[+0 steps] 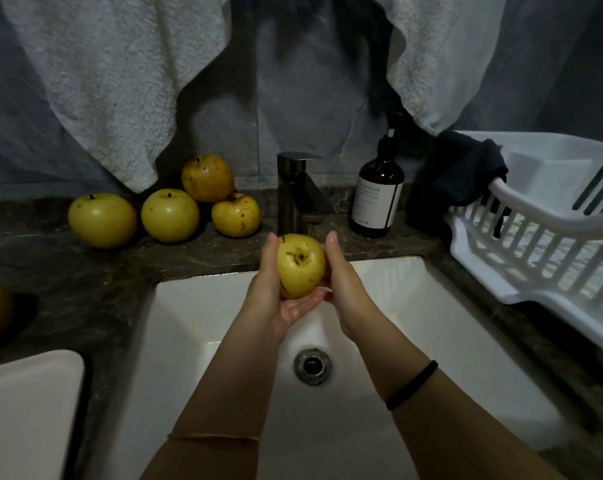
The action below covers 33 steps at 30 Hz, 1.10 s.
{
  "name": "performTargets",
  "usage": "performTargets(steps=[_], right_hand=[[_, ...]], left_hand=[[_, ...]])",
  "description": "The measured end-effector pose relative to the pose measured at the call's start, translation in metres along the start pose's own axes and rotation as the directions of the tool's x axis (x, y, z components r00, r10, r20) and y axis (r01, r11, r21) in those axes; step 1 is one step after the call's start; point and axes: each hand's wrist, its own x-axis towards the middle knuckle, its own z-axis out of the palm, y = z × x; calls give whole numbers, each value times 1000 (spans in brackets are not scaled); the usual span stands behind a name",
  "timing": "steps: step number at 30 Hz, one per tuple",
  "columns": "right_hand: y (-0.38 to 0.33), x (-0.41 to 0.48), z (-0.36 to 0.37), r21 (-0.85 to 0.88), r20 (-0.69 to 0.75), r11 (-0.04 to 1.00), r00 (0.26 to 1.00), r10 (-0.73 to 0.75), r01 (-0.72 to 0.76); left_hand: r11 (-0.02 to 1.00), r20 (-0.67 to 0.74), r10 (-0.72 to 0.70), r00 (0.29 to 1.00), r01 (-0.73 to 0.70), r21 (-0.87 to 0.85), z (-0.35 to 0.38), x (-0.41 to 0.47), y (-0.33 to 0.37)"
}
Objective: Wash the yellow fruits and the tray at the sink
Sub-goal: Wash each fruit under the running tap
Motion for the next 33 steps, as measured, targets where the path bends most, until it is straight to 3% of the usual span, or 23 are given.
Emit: performTargets(steps=[5, 14, 17, 29, 31, 33], right_hand=[[2, -3, -1, -67, 58, 998, 998, 19, -15], [1, -4, -3, -113, 58, 993, 997, 43, -36], [-1, -5, -1, -104, 32, 994, 999, 16, -12], [4, -3, 2, -347, -94, 937, 993, -72, 35], [3, -2, 2, -267, -118, 964, 993, -16, -16], [0, 0, 1, -75, -162, 993, 984, 80, -93]], left_hand=[[995, -20, -15, 1000, 17, 95, 1, -1, -3], [928, -177, 63, 982, 8, 372, 2, -4, -2], [928, -177, 27, 984, 41, 371, 3, -4, -1], [932, -148, -52, 988, 101, 348, 6, -5, -2], [944, -137, -82, 987, 121, 306, 5, -5, -1], [964, -72, -131, 989, 144, 225, 5, -5, 1]])
